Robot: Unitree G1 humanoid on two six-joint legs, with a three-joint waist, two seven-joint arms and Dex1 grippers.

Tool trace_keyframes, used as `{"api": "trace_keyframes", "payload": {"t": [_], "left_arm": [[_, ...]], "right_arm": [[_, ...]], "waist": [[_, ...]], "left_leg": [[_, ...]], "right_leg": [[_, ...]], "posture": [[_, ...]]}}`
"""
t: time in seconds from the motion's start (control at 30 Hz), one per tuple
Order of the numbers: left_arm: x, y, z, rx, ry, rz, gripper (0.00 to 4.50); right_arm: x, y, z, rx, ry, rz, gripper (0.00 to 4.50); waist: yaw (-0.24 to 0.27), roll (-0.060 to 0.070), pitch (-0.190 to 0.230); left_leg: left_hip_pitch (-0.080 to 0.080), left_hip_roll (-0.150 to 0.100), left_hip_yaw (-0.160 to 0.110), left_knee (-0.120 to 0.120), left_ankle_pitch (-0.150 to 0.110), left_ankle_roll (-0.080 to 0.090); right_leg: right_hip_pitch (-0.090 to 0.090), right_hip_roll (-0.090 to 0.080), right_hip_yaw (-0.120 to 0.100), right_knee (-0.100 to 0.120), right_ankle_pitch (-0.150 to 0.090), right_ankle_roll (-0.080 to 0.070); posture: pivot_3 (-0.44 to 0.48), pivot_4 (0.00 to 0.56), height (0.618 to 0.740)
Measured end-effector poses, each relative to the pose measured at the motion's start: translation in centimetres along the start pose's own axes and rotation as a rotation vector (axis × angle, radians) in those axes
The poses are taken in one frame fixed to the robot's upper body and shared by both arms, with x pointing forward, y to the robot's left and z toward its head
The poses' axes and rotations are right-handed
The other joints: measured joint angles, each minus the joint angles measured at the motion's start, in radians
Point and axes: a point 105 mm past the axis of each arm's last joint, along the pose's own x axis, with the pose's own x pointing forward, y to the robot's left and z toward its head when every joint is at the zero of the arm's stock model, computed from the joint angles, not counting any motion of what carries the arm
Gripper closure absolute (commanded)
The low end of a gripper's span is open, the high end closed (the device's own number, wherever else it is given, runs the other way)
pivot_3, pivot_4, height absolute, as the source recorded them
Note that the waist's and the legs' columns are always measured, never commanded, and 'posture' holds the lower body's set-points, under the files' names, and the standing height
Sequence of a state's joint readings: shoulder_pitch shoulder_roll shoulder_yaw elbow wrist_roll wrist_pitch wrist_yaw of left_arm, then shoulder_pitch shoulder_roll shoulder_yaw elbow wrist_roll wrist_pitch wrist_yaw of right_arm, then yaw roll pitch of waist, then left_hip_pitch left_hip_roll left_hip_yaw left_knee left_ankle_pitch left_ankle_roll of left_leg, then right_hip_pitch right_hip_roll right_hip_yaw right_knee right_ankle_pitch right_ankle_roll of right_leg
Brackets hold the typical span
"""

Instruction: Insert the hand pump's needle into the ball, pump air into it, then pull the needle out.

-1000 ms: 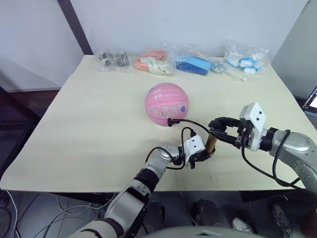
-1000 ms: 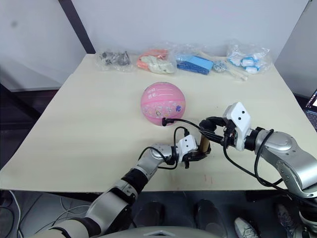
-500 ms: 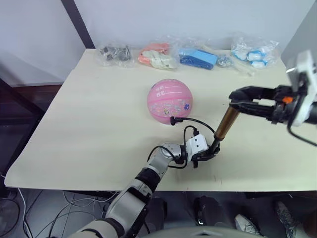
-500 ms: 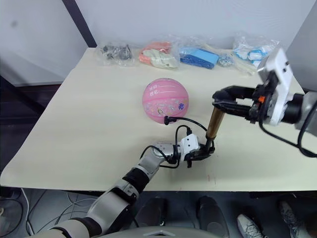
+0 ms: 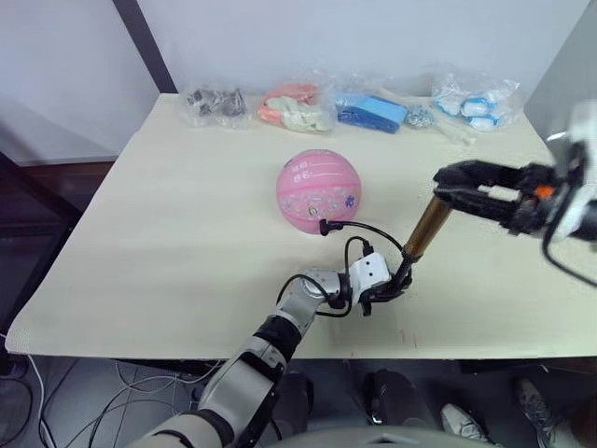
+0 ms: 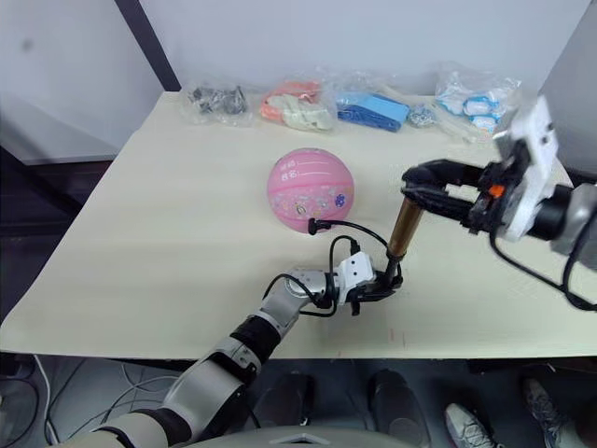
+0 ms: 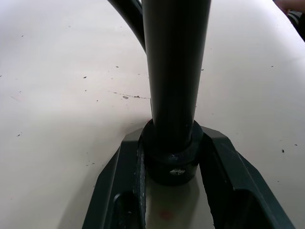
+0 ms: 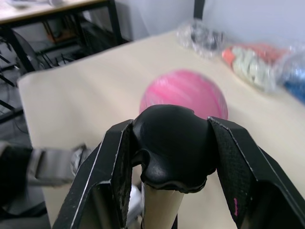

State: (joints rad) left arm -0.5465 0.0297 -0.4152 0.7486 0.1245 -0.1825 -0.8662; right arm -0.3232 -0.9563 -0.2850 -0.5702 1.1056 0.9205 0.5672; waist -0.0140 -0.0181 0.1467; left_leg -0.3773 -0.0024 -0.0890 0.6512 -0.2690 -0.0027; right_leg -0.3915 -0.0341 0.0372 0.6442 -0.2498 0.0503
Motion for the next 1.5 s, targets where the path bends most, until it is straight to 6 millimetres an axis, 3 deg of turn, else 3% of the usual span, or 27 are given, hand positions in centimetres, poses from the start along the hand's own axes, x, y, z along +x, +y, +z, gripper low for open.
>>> {"api": "trace_keyframes", "payload": {"t": [0.13, 0.37, 0.53, 0.67, 0.87, 1.0, 1.2, 1.33, 1.5], "left_arm": [[0.0, 0.1, -0.2, -0.006, 0.008, 0.005, 3.42], [-0.3, 0.1, -0.7, -0.012, 0.02, 0.015, 3.42], [-0.3, 0.1, -0.9, -0.022, 0.029, 0.018, 3.42], [-0.3, 0.1, -0.8, -0.019, 0.026, 0.016, 3.42], [0.0, -0.2, 0.0, 0.0, 0.002, 0.001, 3.42], [0.1, -0.2, 0.3, 0.004, -0.013, -0.008, 3.42], [0.1, -0.2, 0.4, 0.008, -0.015, -0.01, 3.42], [0.1, -0.1, 0.4, 0.007, -0.011, -0.009, 3.42], [0.2, -0.1, 0.3, 0.004, -0.008, -0.01, 3.42]], "right_arm": [[1.3, 0.1, -4.0, -0.001, 0.051, -0.007, 2.59], [3.3, 0.5, -8.1, -0.023, 0.101, 0.005, 2.59], [3.9, 0.9, -8.4, -0.066, 0.084, 0.021, 2.59], [3.1, 0.6, -8.3, -0.061, 0.097, 0.011, 2.59], [0.6, -0.4, -5.6, 0.028, 0.121, -0.007, 2.59], [-0.9, -0.7, -0.3, 0.005, 0.052, -0.001, 2.59], [-1.9, -0.4, 3.8, -0.031, 0.02, 0.008, 2.59], [-2.1, -0.3, 5.0, -0.043, 0.015, 0.001, 2.59], [-1.9, -0.3, 3.9, -0.045, 0.011, -0.018, 2.59]], "waist": [[0.0, -0.005, -0.005], [-0.005, -0.007, -0.009], [-0.006, -0.01, -0.016], [-0.004, -0.009, -0.016], [0.004, 0.001, -0.002], [0.004, 0.007, 0.004], [0.006, 0.006, 0.005], [0.006, 0.006, 0.005], [0.006, 0.004, 0.004]], "left_leg": [[0.009, 0.003, 0.0, -0.001, 0.0, 0.0], [0.017, 0.005, 0.0, -0.003, 0.0, 0.0], [0.018, 0.006, -0.001, -0.004, 0.0, 0.0], [0.017, 0.006, 0.0, -0.004, 0.0, 0.0], [0.011, 0.003, -0.001, -0.004, 0.0, 0.0], [0.0, 0.0, -0.002, -0.002, 0.0, 0.0], [-0.005, -0.001, -0.001, -0.001, 0.0, 0.0], [-0.004, -0.001, -0.001, -0.001, 0.0, 0.0], [-0.003, -0.001, -0.001, 0.0, 0.0, 0.0]], "right_leg": [[0.008, 0.003, -0.001, -0.001, -0.002, 0.002], [0.014, 0.005, -0.001, -0.002, -0.002, 0.002], [0.015, 0.006, 0.0, -0.002, -0.002, 0.001], [0.014, 0.006, 0.0, -0.002, -0.002, 0.001], [0.011, 0.002, -0.001, -0.003, -0.001, 0.0], [0.002, 0.0, -0.002, -0.003, 0.0, -0.002], [-0.003, -0.002, -0.001, -0.002, 0.001, -0.001], [-0.003, -0.002, -0.001, -0.002, 0.001, -0.001], [-0.002, -0.002, 0.0, -0.001, 0.001, -0.001]], "posture": [[0.0, 0.15, 0.74], [0.0, 0.15, 0.74], [0.0, 0.15, 0.74], [0.0, 0.15, 0.74], [0.0, 0.15, 0.74], [0.0, 0.15, 0.74], [0.0, 0.15, 0.74], [0.0, 0.15, 0.74], [0.0, 0.15, 0.74]]}}
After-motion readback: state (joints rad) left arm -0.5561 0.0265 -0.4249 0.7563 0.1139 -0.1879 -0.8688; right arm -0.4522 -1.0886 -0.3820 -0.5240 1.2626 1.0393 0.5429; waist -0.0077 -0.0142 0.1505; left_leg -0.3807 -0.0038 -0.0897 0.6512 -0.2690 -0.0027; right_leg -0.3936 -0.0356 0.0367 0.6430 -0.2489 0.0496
